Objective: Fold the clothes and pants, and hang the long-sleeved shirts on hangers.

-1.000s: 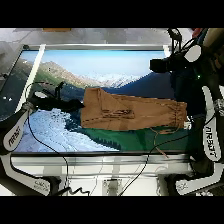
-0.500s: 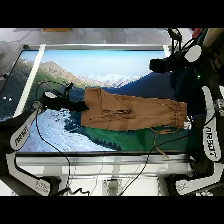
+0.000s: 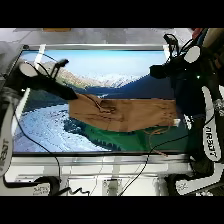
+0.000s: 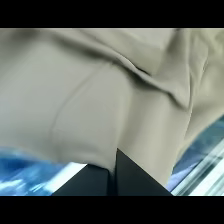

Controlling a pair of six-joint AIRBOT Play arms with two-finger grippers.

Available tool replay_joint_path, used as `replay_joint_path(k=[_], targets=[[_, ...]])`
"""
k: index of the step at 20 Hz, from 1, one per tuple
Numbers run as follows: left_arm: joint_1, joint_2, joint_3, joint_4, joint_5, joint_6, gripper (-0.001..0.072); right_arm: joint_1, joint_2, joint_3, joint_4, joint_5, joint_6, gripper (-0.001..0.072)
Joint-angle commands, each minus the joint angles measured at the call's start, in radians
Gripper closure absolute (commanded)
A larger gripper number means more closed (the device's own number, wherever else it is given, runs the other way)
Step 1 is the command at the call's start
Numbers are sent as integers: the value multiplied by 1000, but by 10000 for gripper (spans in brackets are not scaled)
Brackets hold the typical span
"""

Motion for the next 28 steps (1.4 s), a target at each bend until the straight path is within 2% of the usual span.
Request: replay_joint_path(k=[1, 7, 11, 16, 21, 24, 28], targets=[[-21, 119, 89, 93, -63, -13, 696, 1, 0, -63, 69, 26, -33, 685], [-116, 164, 97, 92, -63, 2, 695, 48, -1, -324, 280, -66, -103, 685], [-173, 164, 97, 92, -63, 2, 695, 222, -25, -448, 351, -307, -100, 685], [-195, 164, 97, 92, -61, 2, 695, 501, -162, -452, 373, -536, 31, 686], [-195, 164, 97, 92, 15, 2, 694, 649, -246, -451, 496, -708, 83, 685], [-195, 158, 96, 56, 94, 0, 693, 669, -247, -451, 494, -738, 91, 686], [-208, 92, 95, -60, 110, -2, 693, 585, -227, -451, 432, -595, 91, 685]])
